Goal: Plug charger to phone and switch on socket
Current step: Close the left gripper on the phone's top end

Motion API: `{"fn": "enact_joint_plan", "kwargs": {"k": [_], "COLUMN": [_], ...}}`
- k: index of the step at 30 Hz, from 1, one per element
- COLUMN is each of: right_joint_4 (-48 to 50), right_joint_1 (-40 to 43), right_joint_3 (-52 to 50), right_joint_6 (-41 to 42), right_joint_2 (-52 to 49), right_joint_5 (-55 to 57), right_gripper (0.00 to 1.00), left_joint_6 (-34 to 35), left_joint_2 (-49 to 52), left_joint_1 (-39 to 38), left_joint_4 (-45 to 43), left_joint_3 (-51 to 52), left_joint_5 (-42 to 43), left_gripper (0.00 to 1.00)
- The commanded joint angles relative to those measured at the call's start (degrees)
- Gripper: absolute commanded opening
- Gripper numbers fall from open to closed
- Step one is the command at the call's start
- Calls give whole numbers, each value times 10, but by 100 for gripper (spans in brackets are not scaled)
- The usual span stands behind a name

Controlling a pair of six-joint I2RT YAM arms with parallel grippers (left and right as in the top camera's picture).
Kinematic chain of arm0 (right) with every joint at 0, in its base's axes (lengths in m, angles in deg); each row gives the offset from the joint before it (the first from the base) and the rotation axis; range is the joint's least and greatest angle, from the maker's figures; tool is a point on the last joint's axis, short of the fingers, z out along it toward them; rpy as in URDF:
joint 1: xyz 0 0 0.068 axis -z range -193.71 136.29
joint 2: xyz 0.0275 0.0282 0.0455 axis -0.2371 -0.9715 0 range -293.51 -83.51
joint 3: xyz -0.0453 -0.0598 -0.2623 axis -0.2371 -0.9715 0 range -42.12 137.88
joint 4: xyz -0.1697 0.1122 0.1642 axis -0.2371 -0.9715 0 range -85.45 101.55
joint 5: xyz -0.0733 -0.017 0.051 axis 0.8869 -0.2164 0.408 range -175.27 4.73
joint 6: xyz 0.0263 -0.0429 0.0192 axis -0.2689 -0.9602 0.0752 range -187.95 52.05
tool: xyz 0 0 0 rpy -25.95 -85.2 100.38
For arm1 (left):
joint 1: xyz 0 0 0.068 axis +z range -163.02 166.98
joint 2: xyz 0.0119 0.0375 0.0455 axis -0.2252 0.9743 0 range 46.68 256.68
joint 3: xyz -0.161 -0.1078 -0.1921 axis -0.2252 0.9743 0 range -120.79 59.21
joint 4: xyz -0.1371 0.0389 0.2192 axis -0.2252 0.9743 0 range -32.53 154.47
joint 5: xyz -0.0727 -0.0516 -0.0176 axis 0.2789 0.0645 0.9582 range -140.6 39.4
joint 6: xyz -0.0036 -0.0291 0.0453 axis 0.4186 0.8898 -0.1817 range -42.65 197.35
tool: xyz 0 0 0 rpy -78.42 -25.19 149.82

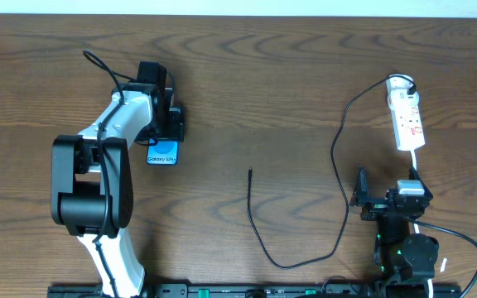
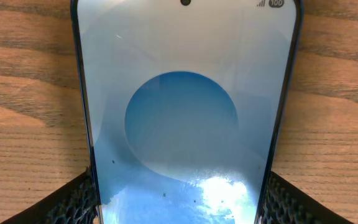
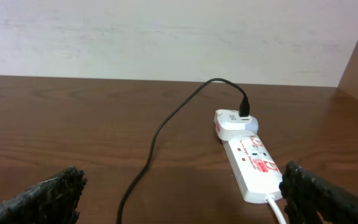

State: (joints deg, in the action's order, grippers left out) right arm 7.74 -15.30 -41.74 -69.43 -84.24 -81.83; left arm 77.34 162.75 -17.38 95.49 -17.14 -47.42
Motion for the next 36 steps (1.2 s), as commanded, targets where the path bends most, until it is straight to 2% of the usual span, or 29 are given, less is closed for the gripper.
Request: {"fn": "enact_joint_plan", "kwargs": {"k": [1, 21, 36], "right_joint_4": [-2, -2, -2], "right_joint_1": [-3, -3, -3], "right_joint_3": [-1, -1, -1], "right_joint_6": [8, 8, 8], "right_joint_2": [4, 4, 4], "right_joint_5": [5, 5, 5], "right_gripper": [99, 99, 99], "left_joint_6": [-2, -4, -4], "left_joint_2": [35, 14, -90], "left_joint_1": [-1, -1, -1], "left_joint_4": [2, 5, 5], "left_joint_3": [29, 25, 24], "left_joint_5": [-24, -24, -23], "left_gripper": [8, 7, 7]}}
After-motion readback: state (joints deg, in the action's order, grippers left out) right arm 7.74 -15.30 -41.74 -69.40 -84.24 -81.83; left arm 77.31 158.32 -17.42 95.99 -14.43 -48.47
